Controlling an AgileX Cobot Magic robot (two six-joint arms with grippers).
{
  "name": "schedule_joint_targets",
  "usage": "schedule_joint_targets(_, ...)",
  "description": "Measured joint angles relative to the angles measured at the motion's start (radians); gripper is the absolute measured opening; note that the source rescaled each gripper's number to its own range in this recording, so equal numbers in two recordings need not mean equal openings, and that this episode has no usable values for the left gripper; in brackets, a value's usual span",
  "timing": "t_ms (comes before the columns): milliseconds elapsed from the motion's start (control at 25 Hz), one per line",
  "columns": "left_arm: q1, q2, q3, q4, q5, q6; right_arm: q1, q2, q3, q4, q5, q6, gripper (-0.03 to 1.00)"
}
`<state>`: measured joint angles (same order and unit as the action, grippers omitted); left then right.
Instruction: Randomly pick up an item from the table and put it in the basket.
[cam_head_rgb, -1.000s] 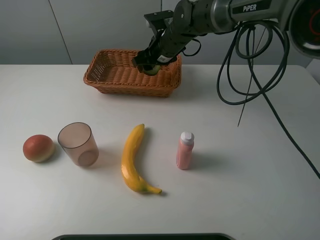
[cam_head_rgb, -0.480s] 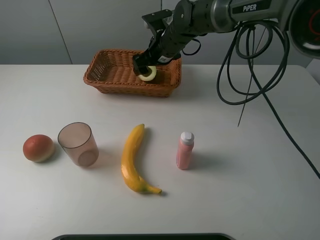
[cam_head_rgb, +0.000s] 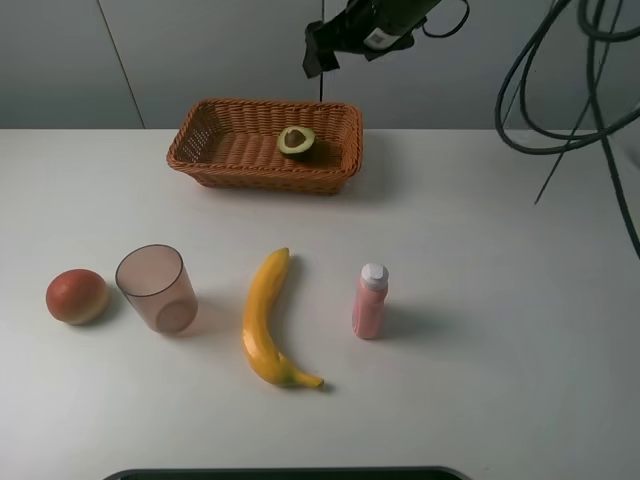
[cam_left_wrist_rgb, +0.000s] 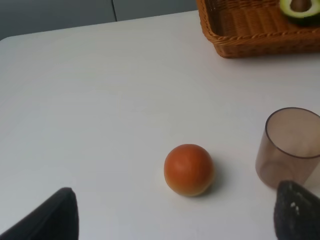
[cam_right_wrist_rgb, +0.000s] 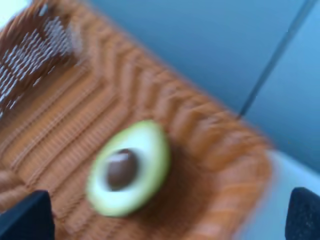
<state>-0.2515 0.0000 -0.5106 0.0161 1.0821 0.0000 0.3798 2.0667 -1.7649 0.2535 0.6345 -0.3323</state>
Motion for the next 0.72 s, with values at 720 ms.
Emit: schedule_joint_targets(720,0.000,0.000,0.000,0.000,0.000,0.007,-0.564,-0.609,0.015,-0.098,0.508,-0.075,0.99)
